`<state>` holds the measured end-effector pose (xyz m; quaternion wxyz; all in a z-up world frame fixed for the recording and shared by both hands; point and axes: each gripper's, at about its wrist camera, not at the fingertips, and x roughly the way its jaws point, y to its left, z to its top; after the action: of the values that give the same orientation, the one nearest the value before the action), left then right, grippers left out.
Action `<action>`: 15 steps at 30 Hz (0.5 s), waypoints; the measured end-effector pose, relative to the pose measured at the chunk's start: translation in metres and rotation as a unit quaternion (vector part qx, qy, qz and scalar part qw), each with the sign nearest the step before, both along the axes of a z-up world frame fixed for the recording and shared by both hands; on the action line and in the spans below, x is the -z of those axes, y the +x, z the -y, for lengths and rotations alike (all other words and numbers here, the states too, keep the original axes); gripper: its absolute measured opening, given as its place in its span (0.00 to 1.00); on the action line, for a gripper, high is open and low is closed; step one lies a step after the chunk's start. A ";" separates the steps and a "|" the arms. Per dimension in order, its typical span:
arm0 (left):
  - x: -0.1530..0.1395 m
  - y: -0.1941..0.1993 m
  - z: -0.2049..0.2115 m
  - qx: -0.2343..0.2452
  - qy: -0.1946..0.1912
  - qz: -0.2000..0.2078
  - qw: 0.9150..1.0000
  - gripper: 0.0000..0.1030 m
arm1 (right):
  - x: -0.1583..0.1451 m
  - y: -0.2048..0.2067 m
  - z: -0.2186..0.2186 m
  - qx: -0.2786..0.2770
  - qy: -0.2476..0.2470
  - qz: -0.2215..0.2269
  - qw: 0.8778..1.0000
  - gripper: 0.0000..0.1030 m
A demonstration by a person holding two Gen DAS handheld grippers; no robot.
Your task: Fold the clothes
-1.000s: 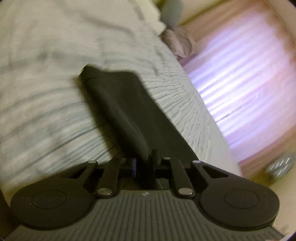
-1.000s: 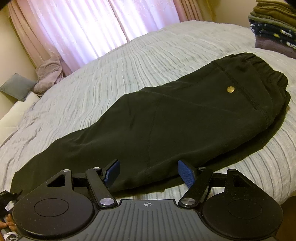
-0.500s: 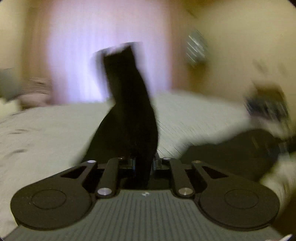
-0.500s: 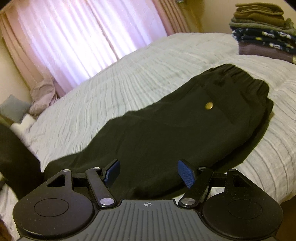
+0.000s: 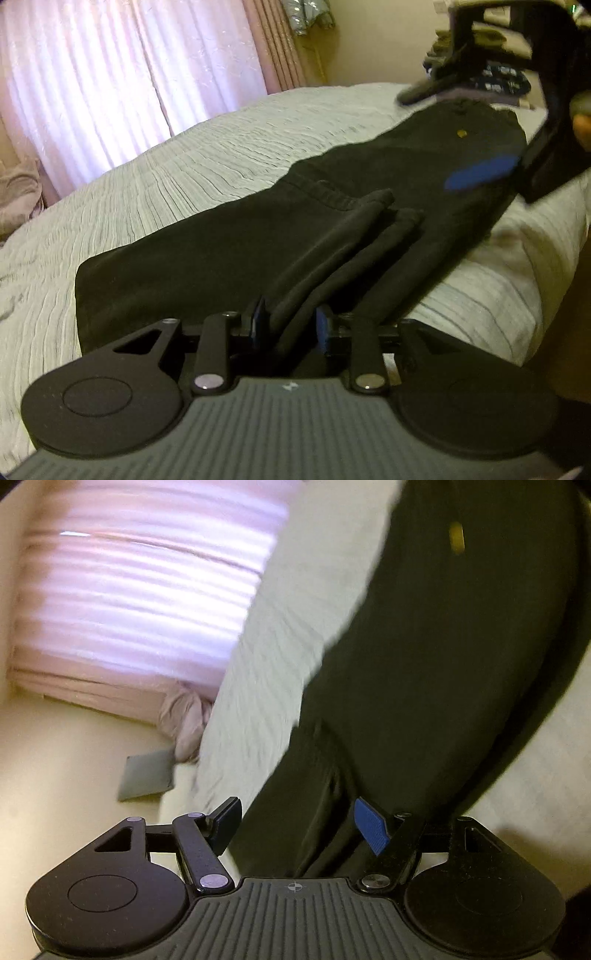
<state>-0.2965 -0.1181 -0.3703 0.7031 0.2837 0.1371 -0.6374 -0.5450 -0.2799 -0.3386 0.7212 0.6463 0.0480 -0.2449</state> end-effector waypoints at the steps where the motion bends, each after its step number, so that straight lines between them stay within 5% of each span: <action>1: -0.001 0.003 -0.003 -0.003 -0.002 -0.010 1.000 0.23 | 0.002 0.006 -0.001 -0.005 0.009 -0.011 1.000 0.70; 3: -0.003 0.007 -0.006 -0.006 -0.006 -0.027 1.000 0.23 | 0.006 0.019 -0.002 -0.015 0.028 -0.034 0.999 0.70; 5: -0.003 0.008 -0.009 -0.004 -0.005 -0.029 1.000 0.23 | 0.009 0.027 -0.001 -0.008 0.032 -0.065 0.997 0.53; 7: -0.006 0.009 -0.011 0.002 -0.001 -0.026 1.000 0.23 | 0.008 0.028 0.002 0.004 0.037 -0.065 0.997 0.53; 11: -0.014 0.014 -0.017 0.015 0.000 -0.039 0.999 0.24 | -0.017 0.024 0.006 0.025 -0.040 -0.113 0.993 0.53; 15: -0.025 0.027 -0.031 0.015 -0.007 -0.079 0.997 0.24 | -0.008 0.026 0.006 -0.001 -0.017 -0.051 0.999 0.53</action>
<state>-0.2696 -0.0868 -0.3449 0.6825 0.2294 0.1835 -0.6693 -0.5191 -0.2854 -0.3301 0.7289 0.6206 0.0812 -0.2773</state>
